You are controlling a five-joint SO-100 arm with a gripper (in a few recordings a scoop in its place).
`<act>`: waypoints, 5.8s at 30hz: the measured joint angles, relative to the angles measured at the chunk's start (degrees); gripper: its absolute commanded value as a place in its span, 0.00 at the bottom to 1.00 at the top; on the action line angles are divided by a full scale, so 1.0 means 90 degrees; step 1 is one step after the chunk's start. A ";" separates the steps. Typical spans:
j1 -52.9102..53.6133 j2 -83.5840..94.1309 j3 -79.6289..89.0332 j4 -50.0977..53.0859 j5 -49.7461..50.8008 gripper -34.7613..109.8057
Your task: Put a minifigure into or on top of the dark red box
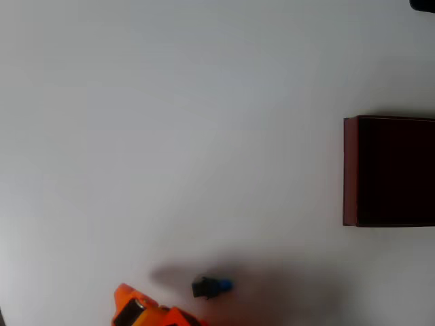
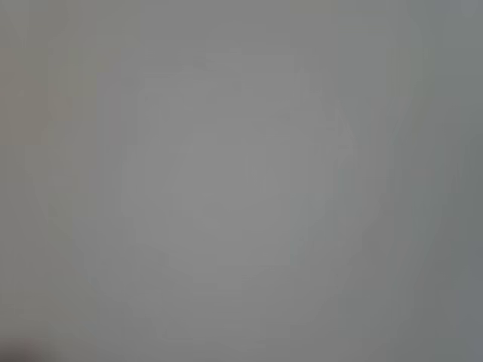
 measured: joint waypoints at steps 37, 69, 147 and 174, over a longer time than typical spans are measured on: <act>-0.4365 0.0000 -0.0146 -0.1348 0.5645 0.24; 0.3135 -0.0801 -0.2832 0.2109 0.8760 0.33; 0.4053 -0.5205 -0.1328 0.0801 1.0820 0.37; 0.2158 -0.4795 -0.1143 -0.0459 1.2324 0.38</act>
